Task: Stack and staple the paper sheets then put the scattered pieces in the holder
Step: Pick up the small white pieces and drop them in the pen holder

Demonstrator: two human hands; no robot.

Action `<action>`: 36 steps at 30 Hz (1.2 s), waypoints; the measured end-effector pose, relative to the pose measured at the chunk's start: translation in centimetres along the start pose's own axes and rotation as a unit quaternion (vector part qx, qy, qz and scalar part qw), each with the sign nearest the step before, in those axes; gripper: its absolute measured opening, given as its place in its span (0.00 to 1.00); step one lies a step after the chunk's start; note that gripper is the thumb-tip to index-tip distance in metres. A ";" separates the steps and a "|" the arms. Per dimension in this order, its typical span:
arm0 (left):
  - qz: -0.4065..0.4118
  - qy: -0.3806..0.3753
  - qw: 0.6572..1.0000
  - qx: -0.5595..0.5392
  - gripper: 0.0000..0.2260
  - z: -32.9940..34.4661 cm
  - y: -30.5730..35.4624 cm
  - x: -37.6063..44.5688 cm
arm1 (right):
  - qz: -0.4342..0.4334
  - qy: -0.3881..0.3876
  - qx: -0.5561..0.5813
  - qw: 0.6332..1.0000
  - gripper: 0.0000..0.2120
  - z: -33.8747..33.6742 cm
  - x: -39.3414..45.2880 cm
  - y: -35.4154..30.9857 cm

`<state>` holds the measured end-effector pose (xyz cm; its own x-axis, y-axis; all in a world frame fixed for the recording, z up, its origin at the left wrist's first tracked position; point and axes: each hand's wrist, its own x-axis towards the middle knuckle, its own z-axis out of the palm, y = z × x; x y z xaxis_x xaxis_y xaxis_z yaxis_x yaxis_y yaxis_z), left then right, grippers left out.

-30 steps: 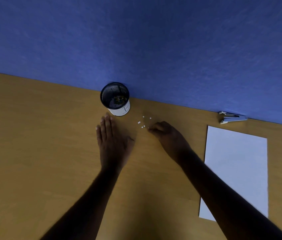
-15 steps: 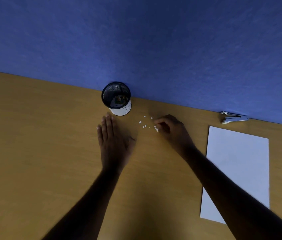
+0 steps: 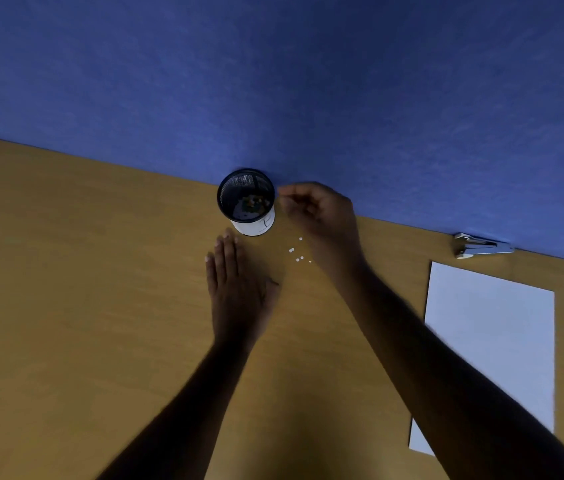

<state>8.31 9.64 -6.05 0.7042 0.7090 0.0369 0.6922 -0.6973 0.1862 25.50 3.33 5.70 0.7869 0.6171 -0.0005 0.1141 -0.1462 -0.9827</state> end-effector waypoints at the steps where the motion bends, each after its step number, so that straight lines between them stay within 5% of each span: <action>1: -0.001 0.000 1.000 -0.001 0.40 0.0 0.0 0.0 | -0.037 -0.014 -0.023 0.999 0.07 0.7 0.9 -0.6; 5: -0.001 0.006 1.000 0.000 0.40 0.1 0.0 0.0 | -0.183 -0.091 -0.185 0.961 0.06 2.9 4.1 -0.9; 10: 0.002 0.011 1.000 -0.003 0.40 0.0 0.1 -0.1 | -0.212 -0.178 -0.326 0.904 0.07 3.1 5.6 -0.4; 20: -0.005 0.001 1.000 -0.008 0.40 -0.1 0.2 0.0 | -0.266 -0.174 -0.342 0.884 0.05 3.2 5.9 -0.9; 36: -0.003 0.006 1.000 -0.008 0.40 -0.4 0.1 0.0 | -0.237 -0.157 -0.295 0.912 0.03 2.9 6.1 -0.3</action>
<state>8.31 9.61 -5.69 0.6980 0.7145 0.0477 0.6939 -0.6914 0.2015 28.47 9.39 5.47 0.3624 0.8967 0.2540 0.7759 -0.1393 -0.6153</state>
